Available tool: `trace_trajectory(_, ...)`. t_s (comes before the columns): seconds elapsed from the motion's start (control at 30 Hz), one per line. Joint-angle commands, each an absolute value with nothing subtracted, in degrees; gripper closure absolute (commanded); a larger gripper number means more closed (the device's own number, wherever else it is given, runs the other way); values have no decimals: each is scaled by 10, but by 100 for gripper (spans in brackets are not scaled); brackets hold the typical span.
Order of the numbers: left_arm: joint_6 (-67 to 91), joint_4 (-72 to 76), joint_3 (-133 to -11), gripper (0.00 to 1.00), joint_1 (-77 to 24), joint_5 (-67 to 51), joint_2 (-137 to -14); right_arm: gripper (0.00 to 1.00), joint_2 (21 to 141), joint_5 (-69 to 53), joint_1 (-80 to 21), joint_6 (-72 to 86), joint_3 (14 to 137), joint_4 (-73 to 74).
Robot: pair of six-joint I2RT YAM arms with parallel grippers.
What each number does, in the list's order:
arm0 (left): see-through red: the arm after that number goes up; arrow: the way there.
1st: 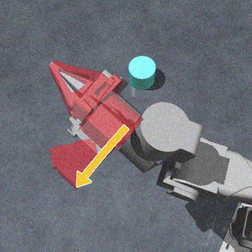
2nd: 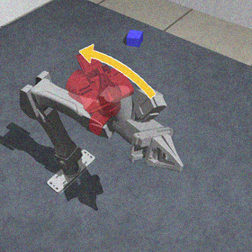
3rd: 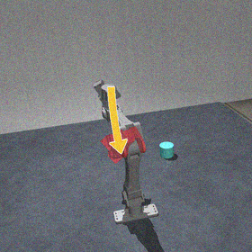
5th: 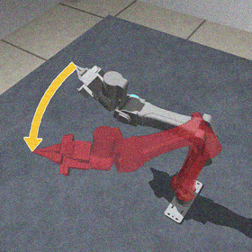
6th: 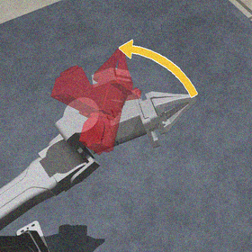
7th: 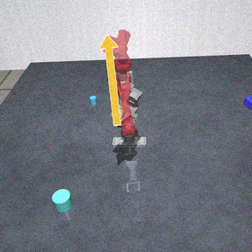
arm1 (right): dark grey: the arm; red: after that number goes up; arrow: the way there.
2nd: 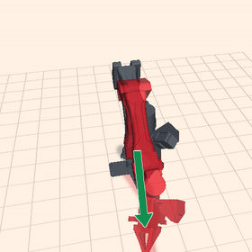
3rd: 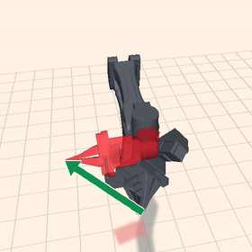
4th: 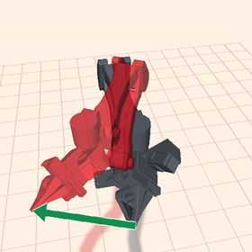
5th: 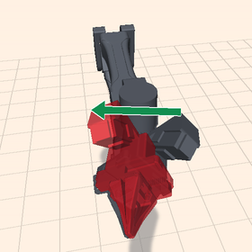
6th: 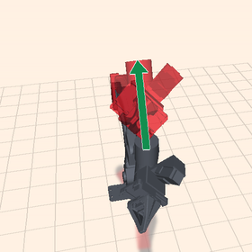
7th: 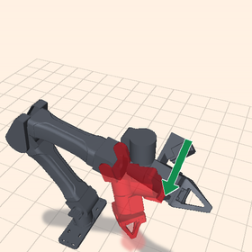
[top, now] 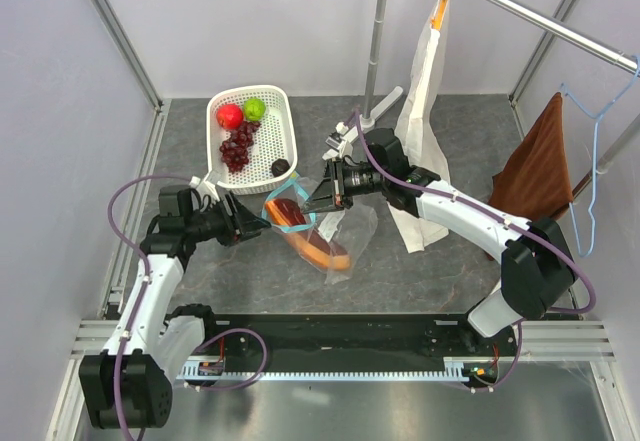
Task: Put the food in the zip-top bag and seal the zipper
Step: Adjust the zipper food storage bag at the center of the board.
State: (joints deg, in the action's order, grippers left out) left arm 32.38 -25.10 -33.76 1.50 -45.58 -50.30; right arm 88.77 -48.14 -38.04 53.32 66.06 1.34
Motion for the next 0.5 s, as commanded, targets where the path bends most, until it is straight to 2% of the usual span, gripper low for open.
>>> trace_trajectory(0.0, 379, -185, -325, 37, 17, -488, -515, 100, 867, -496, -381, 526, 690, -3)
trace_trajectory(0.23, 409, -130, -303, 38, 16, -490, -561, 100, 862, -499, -381, 527, 686, -4)
trace_trajectory(0.47, 422, -98, -285, 45, 6, -476, -584, 100, 864, -511, -382, 541, 682, -20)
